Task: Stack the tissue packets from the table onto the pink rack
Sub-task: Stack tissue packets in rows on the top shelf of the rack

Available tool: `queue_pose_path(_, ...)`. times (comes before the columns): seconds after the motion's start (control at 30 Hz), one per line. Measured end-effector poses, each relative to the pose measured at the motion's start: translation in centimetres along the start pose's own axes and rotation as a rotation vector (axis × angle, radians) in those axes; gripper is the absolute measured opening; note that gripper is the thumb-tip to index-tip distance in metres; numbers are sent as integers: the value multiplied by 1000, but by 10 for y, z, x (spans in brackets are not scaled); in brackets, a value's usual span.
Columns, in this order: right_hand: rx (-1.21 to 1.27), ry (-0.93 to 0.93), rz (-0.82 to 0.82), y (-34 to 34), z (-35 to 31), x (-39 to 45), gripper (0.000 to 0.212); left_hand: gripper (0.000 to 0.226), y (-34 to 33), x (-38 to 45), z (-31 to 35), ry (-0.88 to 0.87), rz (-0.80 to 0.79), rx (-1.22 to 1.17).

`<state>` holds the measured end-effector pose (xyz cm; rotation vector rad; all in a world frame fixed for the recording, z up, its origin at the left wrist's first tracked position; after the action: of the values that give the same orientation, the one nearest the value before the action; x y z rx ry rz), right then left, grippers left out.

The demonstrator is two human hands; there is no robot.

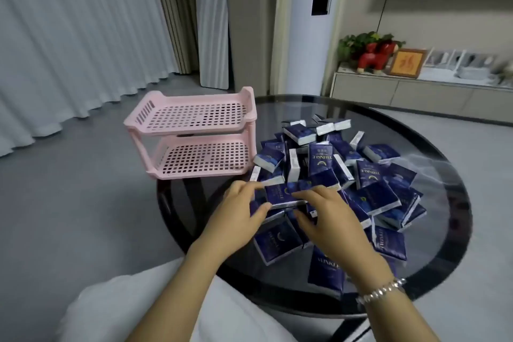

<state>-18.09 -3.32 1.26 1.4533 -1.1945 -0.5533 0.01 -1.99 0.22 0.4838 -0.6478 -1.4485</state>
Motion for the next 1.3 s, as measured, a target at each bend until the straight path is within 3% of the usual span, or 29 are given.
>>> queue_pose_path(0.17,38,-40,-33,-26,3,26,40,46,-3,36,-29,190,148,-132)
queue_pose_path(0.33,85,-86,3,-43,5,43,35,60,-1,68,-43,374,55,-318)
queue_pose_path(0.57,93,-78,35,-39,0,46,29,28,18,64,-60,389,168,-513)
queue_pose_path(0.7,105,-47,21,-32,-11,57,29,31,31,49,-75,450,158,-823)
queue_pose_path(0.87,51,2,34,-26,-24,102,32,28,35,52,-77,532,35,-1252)
queue_pose_path(1.07,-193,-30,-214,-43,-17,147,61,10,33,61,-77,595,79,-1257)
queue_pose_path(1.2,-178,-97,-337,-54,-14,163,59,11,33,65,-79,597,77,-1251)
queue_pose_path(1.3,-176,-120,-332,-57,-14,169,62,8,35,67,-84,562,131,-1186)
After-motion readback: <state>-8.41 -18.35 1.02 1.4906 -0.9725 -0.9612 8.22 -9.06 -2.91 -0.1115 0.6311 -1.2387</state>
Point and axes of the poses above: each hand's wrist, its own x-axis towards the middle knuckle, its own y-axis out of the back of the hand, z = x × y, the point moved 2 cm from there along x, towards the middle knuckle, and after that the axes turned 9 degrees about -x, right-handed, at the moved point
